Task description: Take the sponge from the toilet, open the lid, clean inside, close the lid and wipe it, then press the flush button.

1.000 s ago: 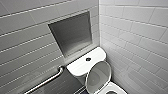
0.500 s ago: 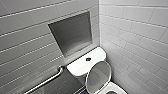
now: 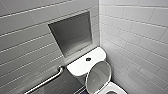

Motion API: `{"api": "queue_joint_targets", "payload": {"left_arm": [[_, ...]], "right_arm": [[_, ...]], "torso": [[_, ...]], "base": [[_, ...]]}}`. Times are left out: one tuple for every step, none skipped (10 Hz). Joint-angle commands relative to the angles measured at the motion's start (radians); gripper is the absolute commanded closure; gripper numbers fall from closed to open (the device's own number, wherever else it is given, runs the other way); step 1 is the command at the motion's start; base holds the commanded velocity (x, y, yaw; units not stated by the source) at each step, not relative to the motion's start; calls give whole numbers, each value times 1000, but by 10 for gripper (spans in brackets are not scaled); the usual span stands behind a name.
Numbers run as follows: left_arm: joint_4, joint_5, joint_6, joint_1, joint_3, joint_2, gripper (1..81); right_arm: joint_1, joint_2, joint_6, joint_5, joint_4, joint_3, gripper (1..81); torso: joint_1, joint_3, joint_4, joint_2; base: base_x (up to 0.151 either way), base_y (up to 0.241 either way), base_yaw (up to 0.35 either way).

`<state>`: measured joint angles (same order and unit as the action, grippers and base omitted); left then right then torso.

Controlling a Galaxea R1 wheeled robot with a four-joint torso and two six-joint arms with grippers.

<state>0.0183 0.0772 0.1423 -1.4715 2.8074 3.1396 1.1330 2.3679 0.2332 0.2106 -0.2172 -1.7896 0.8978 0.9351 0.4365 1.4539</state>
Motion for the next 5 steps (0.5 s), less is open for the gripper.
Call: {"api": "queue_joint_targets", "payload": {"left_arm": [[-1,-68,5,18,4,-10,10],[6,-70,2,35,3,-15,10],[9,-71,0,43,3,-12,10],[9,-71,0,43,-2,-10,10],[5,-71,0,43,-6,-12,10]], "right_arm": [[-26,-112,-3,-79,4,102,811],[-29,-129,-3,-80,10,127,811],[-31,-128,-5,-80,16,130,811],[-34,-118,-8,-82,16,122,811],[-35,-103,-8,-83,16,112,811]], "torso": [[0,0,0,0],[0,0,0,0],[0,0,0,0],[0,0,0,0],[0,0,0,0]], "base": [[0,0,0],[0,0,0],[0,0,0],[0,0,0],[0,0,0]]}}
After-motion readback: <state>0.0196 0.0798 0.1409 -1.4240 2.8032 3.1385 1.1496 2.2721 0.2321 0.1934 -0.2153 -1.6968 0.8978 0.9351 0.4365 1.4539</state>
